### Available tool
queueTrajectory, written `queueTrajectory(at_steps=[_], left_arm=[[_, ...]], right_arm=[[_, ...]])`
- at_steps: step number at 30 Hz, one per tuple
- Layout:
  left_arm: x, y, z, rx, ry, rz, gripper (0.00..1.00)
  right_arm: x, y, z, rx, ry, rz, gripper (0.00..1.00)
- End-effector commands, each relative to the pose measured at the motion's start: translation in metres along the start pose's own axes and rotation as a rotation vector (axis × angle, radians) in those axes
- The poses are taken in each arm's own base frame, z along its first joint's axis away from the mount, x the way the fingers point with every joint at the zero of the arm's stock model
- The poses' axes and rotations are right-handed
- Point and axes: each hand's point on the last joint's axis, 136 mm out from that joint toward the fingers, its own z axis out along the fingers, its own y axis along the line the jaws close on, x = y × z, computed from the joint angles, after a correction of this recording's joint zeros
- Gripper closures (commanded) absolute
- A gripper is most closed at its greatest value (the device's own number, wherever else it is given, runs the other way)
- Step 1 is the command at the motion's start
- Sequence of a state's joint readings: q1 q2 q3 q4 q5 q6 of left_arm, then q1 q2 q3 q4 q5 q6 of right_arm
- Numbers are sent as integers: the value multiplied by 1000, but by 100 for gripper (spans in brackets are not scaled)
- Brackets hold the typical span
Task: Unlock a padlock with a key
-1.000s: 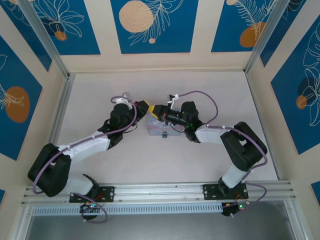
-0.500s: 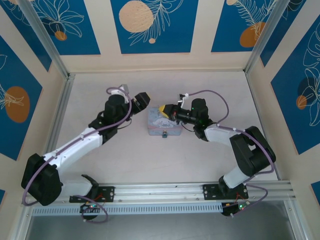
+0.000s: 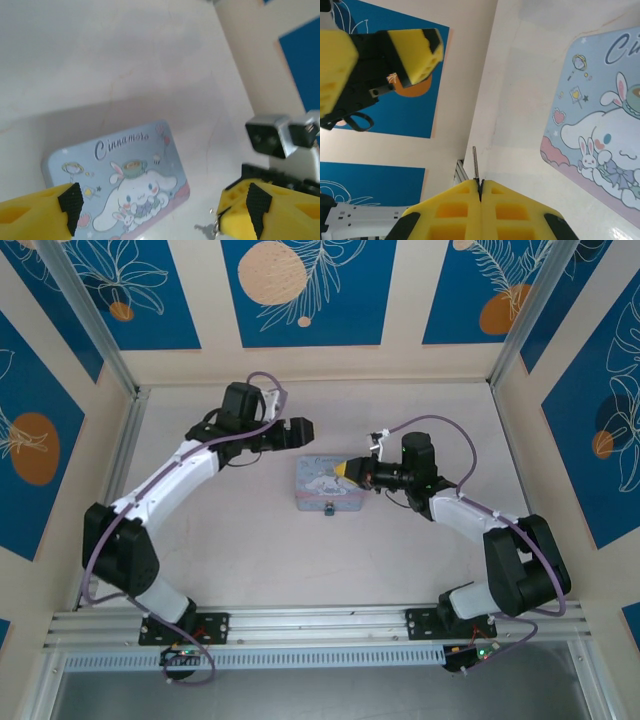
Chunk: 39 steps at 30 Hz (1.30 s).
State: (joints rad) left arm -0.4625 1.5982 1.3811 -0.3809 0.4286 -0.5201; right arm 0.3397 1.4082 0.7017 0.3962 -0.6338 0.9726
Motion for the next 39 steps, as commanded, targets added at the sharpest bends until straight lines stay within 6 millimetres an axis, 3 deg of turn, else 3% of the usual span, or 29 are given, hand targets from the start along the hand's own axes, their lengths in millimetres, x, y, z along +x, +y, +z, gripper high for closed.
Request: queueTrajectory(at_steps=[1,7,17,28,39], left_arm=[[20,-15,10,123,144,3,23],[35,-29,27,259,244,-34,43],[53,-42,42,336,307,-53,60],[67,-50,49,361,348,-38,61],[81,-45,58,348,386,-39,62]], right_arm=[[14,-2,-3,-4,51,-9,100],[16,-1,-1,-12,65,-13,100],[16,-5,4,-13,71,-2,100],[14,-9,6,-7,67,8,100],[12,-10,6,-4,60,8,100]])
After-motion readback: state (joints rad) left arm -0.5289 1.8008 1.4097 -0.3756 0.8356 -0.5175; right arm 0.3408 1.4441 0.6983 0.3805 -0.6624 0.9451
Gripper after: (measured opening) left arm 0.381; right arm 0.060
